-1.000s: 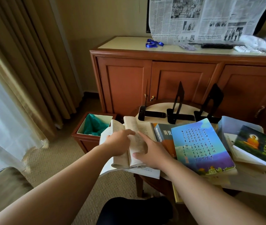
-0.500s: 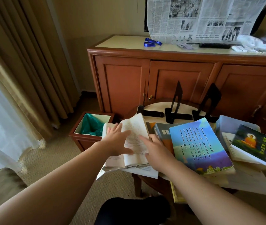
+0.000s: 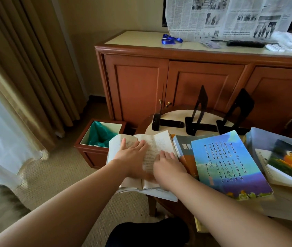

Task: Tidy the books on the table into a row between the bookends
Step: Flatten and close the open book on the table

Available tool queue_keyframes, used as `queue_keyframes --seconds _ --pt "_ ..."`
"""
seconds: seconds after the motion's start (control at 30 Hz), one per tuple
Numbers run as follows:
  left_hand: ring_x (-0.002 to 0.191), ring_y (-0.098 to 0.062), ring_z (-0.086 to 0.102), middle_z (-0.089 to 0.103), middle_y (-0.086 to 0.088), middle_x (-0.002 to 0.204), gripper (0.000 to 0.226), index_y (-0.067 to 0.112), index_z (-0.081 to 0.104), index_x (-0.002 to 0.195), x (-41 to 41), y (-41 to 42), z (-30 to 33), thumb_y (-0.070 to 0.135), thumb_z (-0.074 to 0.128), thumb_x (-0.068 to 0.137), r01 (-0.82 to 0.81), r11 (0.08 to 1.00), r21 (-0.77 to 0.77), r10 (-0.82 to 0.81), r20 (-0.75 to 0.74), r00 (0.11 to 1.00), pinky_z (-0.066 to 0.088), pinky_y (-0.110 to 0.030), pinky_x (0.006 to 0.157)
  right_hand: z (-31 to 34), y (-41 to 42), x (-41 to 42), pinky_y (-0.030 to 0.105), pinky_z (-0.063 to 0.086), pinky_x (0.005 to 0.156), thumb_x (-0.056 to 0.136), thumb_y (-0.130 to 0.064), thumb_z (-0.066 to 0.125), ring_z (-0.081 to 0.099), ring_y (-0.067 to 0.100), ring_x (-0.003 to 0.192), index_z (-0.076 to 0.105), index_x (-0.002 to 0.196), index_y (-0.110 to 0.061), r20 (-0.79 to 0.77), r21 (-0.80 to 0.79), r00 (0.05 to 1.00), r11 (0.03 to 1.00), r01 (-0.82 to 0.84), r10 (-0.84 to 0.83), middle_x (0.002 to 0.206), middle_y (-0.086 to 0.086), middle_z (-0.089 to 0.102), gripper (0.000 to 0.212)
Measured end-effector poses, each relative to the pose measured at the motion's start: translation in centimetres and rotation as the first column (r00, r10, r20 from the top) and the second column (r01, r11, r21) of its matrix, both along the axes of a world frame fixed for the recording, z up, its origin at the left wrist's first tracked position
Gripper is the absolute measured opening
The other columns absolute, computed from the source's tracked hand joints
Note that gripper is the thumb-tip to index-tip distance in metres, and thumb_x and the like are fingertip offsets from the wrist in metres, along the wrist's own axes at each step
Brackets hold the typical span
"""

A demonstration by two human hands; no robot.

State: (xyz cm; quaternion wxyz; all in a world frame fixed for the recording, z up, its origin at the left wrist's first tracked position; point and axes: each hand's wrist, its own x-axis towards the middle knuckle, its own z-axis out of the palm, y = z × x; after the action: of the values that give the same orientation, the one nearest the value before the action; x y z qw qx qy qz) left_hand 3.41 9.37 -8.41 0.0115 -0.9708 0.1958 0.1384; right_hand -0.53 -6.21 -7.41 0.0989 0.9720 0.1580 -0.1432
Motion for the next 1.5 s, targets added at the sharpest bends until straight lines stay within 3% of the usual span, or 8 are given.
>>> queue_keyframes --seconds 0.2,0.37,0.57,0.63,0.8,1.07,1.33,1.5 --pt "0.161 -0.017 -0.001 -0.003 0.003 0.175 0.147 0.022 -0.001 0.167 0.2 0.1 -0.6 0.103 0.053 0.056 -0.005 1.000 -0.003 0.005 -0.011 1.000 -0.012 -0.066 0.123 -2.1 -0.5 3.1 0.044 0.003 0.129 0.100 -0.032 0.060 -0.006 0.033 0.159 -0.002 0.163 -0.003 -0.053 0.249 0.999 0.968 0.014 -0.001 0.172 0.018 -0.005 0.093" --pt "0.161 -0.016 -0.002 -0.003 0.004 0.175 0.149 0.023 0.000 0.167 0.4 0.2 -0.5 0.102 0.056 0.054 -0.019 1.000 -0.018 0.018 -0.036 0.999 -0.014 -0.066 0.123 -2.5 -0.5 6.9 0.036 -0.002 0.126 0.106 -0.013 0.024 -0.008 0.022 0.159 -0.003 0.164 -0.008 -0.019 0.333 1.000 0.943 0.026 -0.021 0.173 0.010 -0.009 0.065" --pt "0.161 -0.020 -0.003 -0.006 0.001 0.175 0.157 0.022 -0.003 0.167 0.4 -0.6 -0.8 0.108 0.049 0.046 -0.044 0.998 0.055 0.046 -0.027 0.999 -0.013 -0.071 0.120 -3.2 -0.1 7.5 0.038 -0.003 0.128 0.111 -0.028 0.010 -0.008 0.024 0.159 -0.003 0.164 -0.007 0.014 0.334 0.998 0.941 0.059 -0.067 0.173 0.012 -0.008 0.058" --pt "0.161 -0.021 -0.003 -0.008 0.001 0.175 0.158 0.021 -0.006 0.166 0.3 -0.6 -0.7 0.109 0.047 0.046 -0.044 0.995 0.086 0.046 -0.021 0.999 -0.011 -0.072 0.120 -3.5 -0.4 6.3 0.039 -0.005 0.128 0.111 -0.028 0.013 -0.010 0.024 0.159 -0.005 0.164 -0.007 0.038 0.337 0.998 0.941 0.034 -0.050 0.173 0.011 -0.009 0.060" --pt "0.161 -0.025 0.000 -0.009 -0.002 0.175 0.158 0.020 -0.007 0.166 0.3 -0.8 -0.4 0.109 0.047 0.048 -0.040 0.992 0.119 0.042 -0.017 0.999 -0.009 -0.074 0.120 -4.3 -1.6 2.2 0.040 -0.007 0.126 0.099 -0.043 0.059 -0.010 0.027 0.159 -0.004 0.164 -0.009 0.057 0.305 0.998 0.951 -0.044 0.028 0.173 0.010 -0.009 0.097" --pt "0.160 -0.026 0.009 -0.001 -0.002 0.175 0.153 0.019 -0.002 0.166 0.1 -0.7 -0.2 0.108 0.044 0.052 -0.015 0.993 0.121 0.013 0.023 1.000 -0.004 -0.076 0.119 -4.9 -2.8 -0.4 0.040 0.011 0.128 0.107 -0.021 0.040 0.003 0.028 0.158 0.019 0.159 -0.006 0.079 0.353 0.997 0.934 -0.052 0.025 0.172 0.015 0.007 0.058" --pt "0.161 -0.024 0.007 0.000 -0.001 0.175 0.157 0.021 0.000 0.167 0.2 -0.7 -0.3 0.111 0.042 0.046 -0.022 0.993 0.115 0.019 0.032 0.999 -0.005 -0.075 0.119 -3.4 -1.3 3.3 0.041 0.001 0.127 0.098 -0.032 0.065 -0.007 0.027 0.159 -0.003 0.164 -0.007 -0.023 0.303 1.000 0.953 0.002 0.005 0.173 0.012 -0.007 0.098" --pt "0.161 -0.023 0.006 -0.001 0.000 0.175 0.160 0.021 -0.003 0.167 0.4 -0.7 -0.7 0.111 0.043 0.043 -0.027 0.994 0.110 0.025 0.024 0.999 -0.007 -0.074 0.119 -3.5 -0.1 6.8 0.040 0.002 0.129 0.106 -0.015 0.025 -0.006 0.025 0.159 -0.001 0.164 -0.007 0.002 0.326 0.999 0.944 0.049 -0.052 0.173 0.012 -0.006 0.064"
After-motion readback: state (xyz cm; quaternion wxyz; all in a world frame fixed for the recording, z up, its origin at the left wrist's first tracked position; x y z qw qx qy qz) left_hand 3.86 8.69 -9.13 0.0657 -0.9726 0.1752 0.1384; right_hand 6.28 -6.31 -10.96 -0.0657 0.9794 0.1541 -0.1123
